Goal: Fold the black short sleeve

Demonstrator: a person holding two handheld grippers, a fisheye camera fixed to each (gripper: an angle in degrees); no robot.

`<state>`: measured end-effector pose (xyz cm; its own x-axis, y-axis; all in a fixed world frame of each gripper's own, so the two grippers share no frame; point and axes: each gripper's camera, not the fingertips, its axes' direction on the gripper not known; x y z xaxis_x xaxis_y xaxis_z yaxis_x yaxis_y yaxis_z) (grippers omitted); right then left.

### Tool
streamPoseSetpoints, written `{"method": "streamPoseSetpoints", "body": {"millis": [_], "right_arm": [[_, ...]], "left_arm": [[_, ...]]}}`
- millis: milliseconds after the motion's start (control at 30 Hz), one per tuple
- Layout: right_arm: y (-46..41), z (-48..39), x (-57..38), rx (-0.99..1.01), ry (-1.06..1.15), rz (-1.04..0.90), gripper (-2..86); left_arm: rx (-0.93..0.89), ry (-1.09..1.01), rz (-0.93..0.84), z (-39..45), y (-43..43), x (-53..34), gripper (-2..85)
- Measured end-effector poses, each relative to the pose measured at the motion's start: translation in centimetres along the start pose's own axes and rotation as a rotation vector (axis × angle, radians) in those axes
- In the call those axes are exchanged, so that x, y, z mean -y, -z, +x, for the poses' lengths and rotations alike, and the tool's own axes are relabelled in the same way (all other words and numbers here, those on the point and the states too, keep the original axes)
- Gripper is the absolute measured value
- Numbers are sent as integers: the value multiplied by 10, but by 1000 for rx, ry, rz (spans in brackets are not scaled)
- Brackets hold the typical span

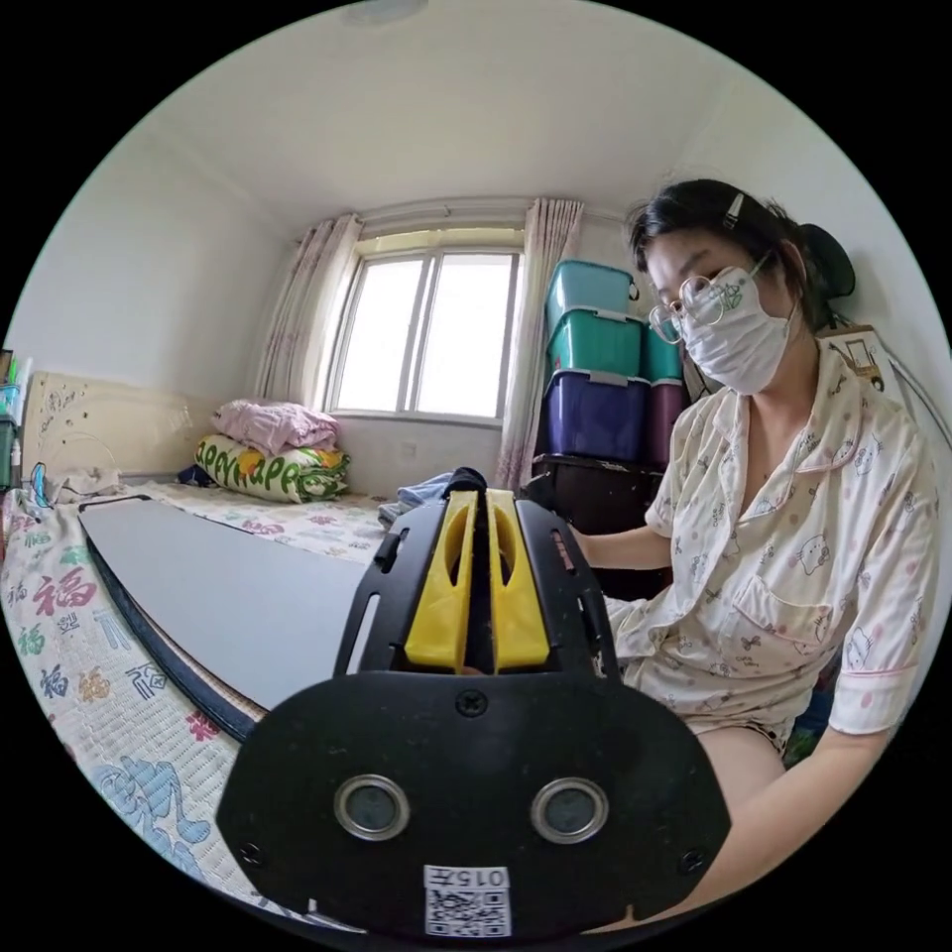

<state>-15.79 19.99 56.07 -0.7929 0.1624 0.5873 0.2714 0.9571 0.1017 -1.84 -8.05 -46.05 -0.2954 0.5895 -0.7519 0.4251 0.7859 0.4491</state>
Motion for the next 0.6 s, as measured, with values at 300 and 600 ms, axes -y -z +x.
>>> {"method": "streamPoseSetpoints", "body": {"millis": [300, 600], "right_arm": [[-4, -154, 102, -44, 213, 95, 6], [-45, -174, 273, -99, 33, 66, 6]], "left_arm": [[-24, -57, 128, 4, 2, 82, 5], [71, 226, 165, -99, -52, 134, 7]]}}
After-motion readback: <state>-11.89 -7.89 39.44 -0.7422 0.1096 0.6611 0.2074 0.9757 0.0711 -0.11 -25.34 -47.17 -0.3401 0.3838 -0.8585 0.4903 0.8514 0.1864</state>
